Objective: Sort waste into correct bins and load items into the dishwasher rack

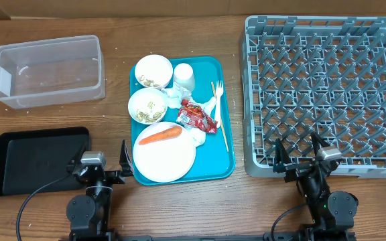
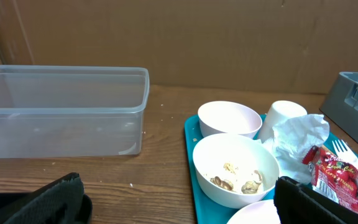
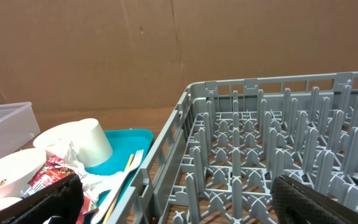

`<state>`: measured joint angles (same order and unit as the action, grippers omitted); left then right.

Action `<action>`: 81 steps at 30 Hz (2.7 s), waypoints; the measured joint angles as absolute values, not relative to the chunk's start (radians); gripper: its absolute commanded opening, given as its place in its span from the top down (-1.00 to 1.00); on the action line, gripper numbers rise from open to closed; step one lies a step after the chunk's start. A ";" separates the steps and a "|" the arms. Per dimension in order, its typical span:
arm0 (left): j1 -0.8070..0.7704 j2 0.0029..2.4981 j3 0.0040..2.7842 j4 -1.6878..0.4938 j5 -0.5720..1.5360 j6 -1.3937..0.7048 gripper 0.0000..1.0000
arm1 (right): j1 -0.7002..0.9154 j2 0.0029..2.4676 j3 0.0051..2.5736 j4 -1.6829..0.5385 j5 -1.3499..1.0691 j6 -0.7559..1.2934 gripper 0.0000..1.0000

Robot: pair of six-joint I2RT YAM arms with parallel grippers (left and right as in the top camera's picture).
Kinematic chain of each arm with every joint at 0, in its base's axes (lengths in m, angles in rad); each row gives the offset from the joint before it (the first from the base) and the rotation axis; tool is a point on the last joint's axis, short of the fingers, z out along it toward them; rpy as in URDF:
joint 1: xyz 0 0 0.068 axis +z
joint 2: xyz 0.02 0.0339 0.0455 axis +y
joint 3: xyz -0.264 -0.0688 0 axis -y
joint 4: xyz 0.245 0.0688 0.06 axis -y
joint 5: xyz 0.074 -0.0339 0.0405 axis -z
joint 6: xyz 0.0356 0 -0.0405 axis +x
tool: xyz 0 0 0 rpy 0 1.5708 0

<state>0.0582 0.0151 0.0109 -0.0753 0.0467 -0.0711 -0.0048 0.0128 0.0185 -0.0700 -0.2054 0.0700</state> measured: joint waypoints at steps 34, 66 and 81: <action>0.058 0.015 0.011 -0.075 0.047 -0.071 -1.00 | -0.005 0.013 0.019 -0.070 -0.205 0.070 -1.00; 0.045 0.639 0.707 -0.656 0.701 -0.134 -1.00 | -0.005 0.013 0.019 -0.070 -0.205 0.070 -1.00; -0.321 1.517 1.145 -1.019 0.117 -0.071 -1.00 | -0.005 0.013 0.019 -0.071 -0.206 0.070 -1.00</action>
<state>-0.3214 1.5169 1.1446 -1.0191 0.1173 -0.0708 -0.0048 0.0128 0.0185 -0.0708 -0.2058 0.0696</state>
